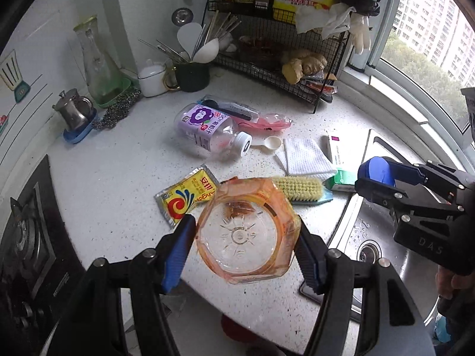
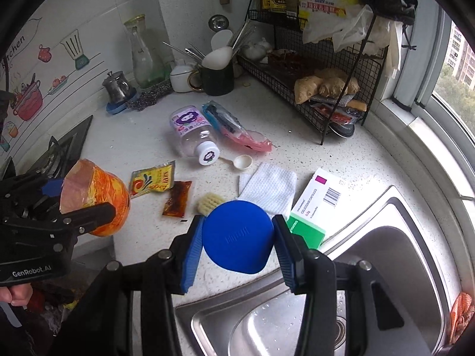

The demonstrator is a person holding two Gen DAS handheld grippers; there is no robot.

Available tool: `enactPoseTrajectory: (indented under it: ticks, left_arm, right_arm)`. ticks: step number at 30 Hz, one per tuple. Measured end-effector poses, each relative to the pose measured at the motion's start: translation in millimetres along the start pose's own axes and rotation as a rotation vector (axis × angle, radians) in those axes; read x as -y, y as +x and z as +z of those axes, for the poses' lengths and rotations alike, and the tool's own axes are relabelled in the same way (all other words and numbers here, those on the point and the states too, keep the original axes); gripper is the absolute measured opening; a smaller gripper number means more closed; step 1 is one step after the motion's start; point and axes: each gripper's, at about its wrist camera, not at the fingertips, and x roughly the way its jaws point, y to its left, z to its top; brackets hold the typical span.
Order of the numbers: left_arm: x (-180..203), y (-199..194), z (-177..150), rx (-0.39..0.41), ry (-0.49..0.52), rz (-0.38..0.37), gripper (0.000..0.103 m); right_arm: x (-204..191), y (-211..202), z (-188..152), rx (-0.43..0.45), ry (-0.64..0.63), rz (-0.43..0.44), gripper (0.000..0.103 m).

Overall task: Collect trash
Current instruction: 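Carry the orange bag and blue lid down over the red bin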

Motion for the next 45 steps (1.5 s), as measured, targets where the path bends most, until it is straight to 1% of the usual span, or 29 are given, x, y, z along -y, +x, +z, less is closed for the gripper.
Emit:
enactPoseTrajectory:
  ticks: [5, 10, 18, 23, 27, 30, 32, 34, 38, 42, 45]
  left_arm:
    - [-12, -43, -37, 0.041, -0.006, 0.010, 0.062]
    - [-28, -85, -88, 0.059, -0.020, 0.022, 0.062]
    - [-45, -136, -174, 0.058, -0.038, 0.044, 0.062]
    - [-52, -150, -225, 0.031, -0.052, 0.054, 0.062]
    - [-57, -143, -257, -0.007, -0.074, 0.062, 0.062]
    - [-61, -130, -286, -0.051, -0.099, 0.057, 0.062]
    - [-62, -118, -304, -0.083, -0.114, 0.061, 0.062]
    - [-65, -104, -318, -0.113, -0.128, 0.066, 0.062]
    - [-69, -76, -340, -0.149, -0.144, 0.064, 0.062]
    - [-71, -39, -358, -0.181, -0.161, 0.042, 0.062]
    - [-68, -3, -375, -0.213, -0.156, 0.032, 0.062]
  right_arm:
    - [-37, -37, -23, 0.037, -0.019, 0.014, 0.043]
    - [-79, -65, -51, 0.055, -0.039, 0.047, 0.043]
    - [-135, -98, -107, 0.058, -0.052, 0.083, 0.043]
    - [-162, -105, -142, 0.054, -0.058, 0.098, 0.043]
    - [-179, -95, -168, 0.007, -0.062, 0.108, 0.043]
    - [-188, -82, -191, -0.017, -0.080, 0.108, 0.043]
    - [-191, -68, -205, -0.059, -0.074, 0.115, 0.043]
    - [-191, -53, -219, -0.096, -0.069, 0.118, 0.043]
    - [-190, -22, -241, -0.145, -0.062, 0.121, 0.043]
    - [-186, 12, -260, -0.171, -0.049, 0.116, 0.043]
    - [-182, 40, -277, -0.184, -0.044, 0.100, 0.043]
